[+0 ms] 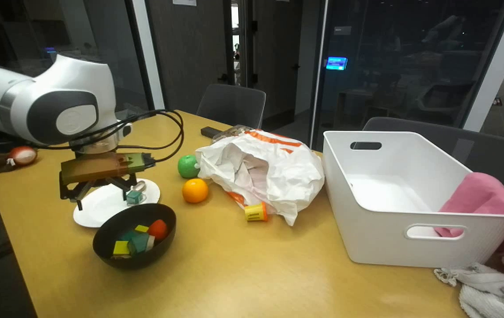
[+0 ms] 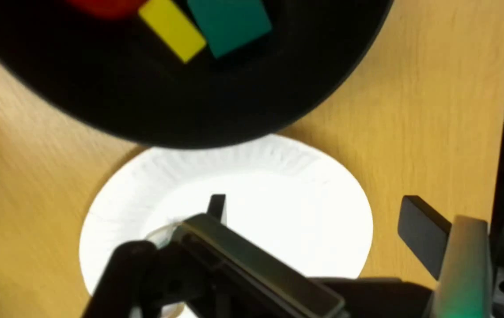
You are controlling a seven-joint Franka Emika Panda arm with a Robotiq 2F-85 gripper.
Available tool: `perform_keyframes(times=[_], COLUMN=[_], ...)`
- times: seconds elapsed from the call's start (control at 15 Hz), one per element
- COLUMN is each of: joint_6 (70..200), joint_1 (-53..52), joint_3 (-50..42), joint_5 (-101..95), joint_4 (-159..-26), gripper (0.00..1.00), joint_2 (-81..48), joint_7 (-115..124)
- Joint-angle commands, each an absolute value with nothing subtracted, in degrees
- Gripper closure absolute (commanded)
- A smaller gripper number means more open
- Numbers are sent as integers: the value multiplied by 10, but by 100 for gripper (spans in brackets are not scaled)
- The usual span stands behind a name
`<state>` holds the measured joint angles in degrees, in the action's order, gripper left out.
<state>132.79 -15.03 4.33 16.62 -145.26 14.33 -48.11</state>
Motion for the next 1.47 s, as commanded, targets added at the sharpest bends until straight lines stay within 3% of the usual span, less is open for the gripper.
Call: perform_keyframes(times=[0.0, 1.2, 1.27, 1.4], joint_6=[1392, 1448, 1449, 1449], joint_1=[-163, -99, -98, -97], joint_3=[76, 100, 102, 104], joint_5=[125, 55, 57, 58], joint_4=[-1399, -1319, -1319, -1319], gripper=[0, 0, 25, 34], joint_2=[84, -67, -70, -72], joint_7=[-479, -499, -499, -497])
